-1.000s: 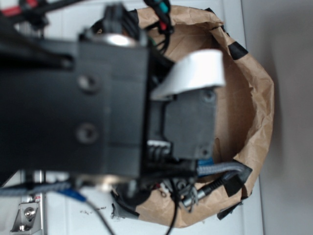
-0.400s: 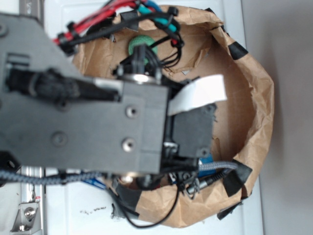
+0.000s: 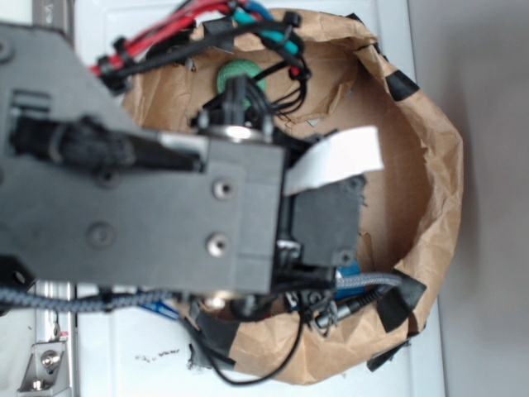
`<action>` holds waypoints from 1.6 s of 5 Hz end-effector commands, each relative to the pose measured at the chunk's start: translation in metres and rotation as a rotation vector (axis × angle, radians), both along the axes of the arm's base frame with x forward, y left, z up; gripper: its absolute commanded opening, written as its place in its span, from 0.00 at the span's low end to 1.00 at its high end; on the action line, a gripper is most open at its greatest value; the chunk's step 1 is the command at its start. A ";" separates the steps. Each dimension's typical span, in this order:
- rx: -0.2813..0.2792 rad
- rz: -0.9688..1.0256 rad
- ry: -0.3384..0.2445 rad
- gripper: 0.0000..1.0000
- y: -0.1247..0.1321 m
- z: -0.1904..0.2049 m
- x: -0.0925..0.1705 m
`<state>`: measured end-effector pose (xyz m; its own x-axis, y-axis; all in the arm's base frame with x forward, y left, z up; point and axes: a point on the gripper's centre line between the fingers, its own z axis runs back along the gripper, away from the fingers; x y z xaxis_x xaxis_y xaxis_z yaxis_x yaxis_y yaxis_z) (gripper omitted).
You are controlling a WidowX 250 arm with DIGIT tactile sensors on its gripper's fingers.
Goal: Grab the silver keys.
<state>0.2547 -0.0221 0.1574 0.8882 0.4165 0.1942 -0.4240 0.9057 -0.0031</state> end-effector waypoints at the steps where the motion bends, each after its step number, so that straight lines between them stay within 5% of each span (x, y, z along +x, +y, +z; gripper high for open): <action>1: -0.004 0.017 -0.023 1.00 0.009 0.007 0.003; 2: 0.020 0.034 -0.048 1.00 0.019 -0.017 0.008; 4: 0.004 0.176 0.034 1.00 0.029 -0.047 0.017; 6: -0.046 0.184 0.235 1.00 0.025 -0.089 0.007; 8: -0.062 0.178 0.241 1.00 0.013 -0.094 0.009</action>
<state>0.2564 -0.0079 0.0530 0.8137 0.5763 -0.0764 -0.5696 0.8166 0.0934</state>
